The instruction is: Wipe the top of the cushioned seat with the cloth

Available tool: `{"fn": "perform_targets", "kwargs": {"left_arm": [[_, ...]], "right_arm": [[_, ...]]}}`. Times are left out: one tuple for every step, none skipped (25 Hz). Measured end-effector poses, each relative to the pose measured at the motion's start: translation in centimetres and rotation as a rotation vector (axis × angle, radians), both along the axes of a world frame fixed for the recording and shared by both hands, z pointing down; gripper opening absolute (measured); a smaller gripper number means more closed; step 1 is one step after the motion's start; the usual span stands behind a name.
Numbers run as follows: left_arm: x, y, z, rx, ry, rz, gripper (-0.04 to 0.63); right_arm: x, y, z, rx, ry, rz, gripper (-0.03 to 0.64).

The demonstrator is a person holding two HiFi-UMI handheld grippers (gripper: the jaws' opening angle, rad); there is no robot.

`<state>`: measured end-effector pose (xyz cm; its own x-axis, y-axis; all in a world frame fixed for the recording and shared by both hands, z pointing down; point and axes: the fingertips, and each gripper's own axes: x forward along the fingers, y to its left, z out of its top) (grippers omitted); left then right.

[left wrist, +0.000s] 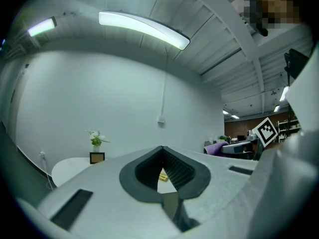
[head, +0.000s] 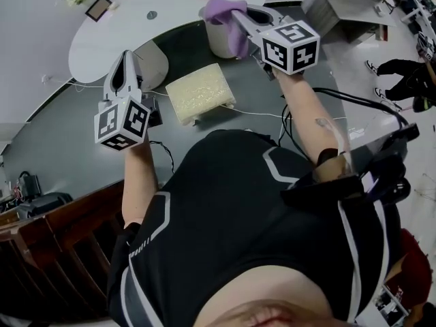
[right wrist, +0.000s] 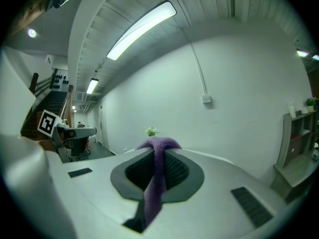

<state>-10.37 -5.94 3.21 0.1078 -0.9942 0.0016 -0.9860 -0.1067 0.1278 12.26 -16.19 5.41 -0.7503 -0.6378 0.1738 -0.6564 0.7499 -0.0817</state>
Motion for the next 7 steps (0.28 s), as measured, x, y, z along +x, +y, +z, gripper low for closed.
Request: {"fn": "perform_targets", "kwargs": {"left_arm": [[0.04, -0.06, -0.19, 0.007, -0.003, -0.012, 0.005], [0.06, -0.11, -0.28, 0.010, -0.004, -0.017, 0.005], [0.07, -0.18, -0.28, 0.008, -0.002, -0.016, 0.005], [0.09, -0.25, -0.21, 0.004, 0.002, -0.013, 0.005], [0.10, -0.32, -0.11, 0.000, 0.007, -0.010, 0.005], [0.11, -0.37, -0.02, -0.002, 0.012, -0.008, 0.005], [0.12, -0.41, 0.08, -0.004, 0.017, -0.006, 0.005]], "right_arm": [[0.29, -0.18, 0.03, 0.001, 0.000, 0.001, 0.025], [0.46, -0.29, 0.10, 0.002, 0.001, 0.002, 0.025], [0.55, -0.33, 0.17, 0.003, 0.002, 0.002, 0.025], [0.58, -0.34, 0.23, 0.003, 0.003, 0.001, 0.025], [0.59, -0.32, 0.28, 0.004, 0.005, 0.000, 0.025], [0.59, -0.30, 0.32, 0.004, 0.007, -0.002, 0.025], [0.59, -0.28, 0.35, 0.004, 0.008, -0.004, 0.025]]}}
